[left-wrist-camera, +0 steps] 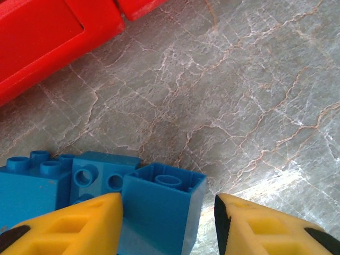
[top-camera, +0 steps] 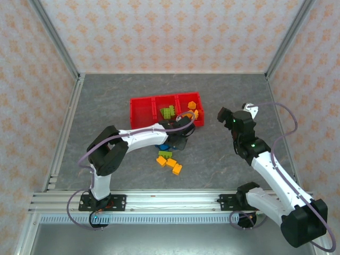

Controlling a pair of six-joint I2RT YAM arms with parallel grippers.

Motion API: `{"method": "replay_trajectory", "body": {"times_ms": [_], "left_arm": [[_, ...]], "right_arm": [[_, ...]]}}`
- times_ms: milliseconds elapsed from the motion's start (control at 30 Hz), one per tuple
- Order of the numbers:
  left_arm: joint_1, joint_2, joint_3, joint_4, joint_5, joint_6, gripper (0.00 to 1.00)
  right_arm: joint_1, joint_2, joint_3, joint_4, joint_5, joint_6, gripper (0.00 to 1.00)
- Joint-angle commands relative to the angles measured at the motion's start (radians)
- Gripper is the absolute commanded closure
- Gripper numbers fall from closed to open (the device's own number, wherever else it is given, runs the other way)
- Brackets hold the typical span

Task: Sort the legos into containers by color
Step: Pick up the lego from the center of the table.

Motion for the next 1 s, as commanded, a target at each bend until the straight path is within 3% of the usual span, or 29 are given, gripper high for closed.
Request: {"method": "replay_trajectory", "body": {"times_ms": [0,333,667,733,833,967], "left_arm": [[-0.009,0.025,0.020,-0.046,-0.027,-0.006,0.51],[-0.041,0.037,0.065,-0.026,0.019,-0.002,0.52],[-0.053,0.059,0.097,-0.053,-0.004,0.000,0.45],[-0.052,0.050,0.101,-0.062,-0.033,-0.003,0.42],[-0.052,0.035,0.110,-0.087,-0.090,-0.005,0.30],[-0.052,0.018,0.116,-0.107,-0.135,-0.004,0.24]], "right_arm": [[-0.007,-0.010,-0.019,-0.005,0.021,0.012,0.00],[-0.007,-0.007,-0.016,0.000,0.022,0.010,0.00],[-0.007,0.003,-0.011,0.008,0.022,0.004,0.00],[-0.007,0.008,-0.010,0.010,0.020,0.006,0.00],[-0.007,0.016,-0.008,0.010,0.017,0.003,0.00],[-0.007,0.023,-0.010,0.014,0.020,0.000,0.00]]}}
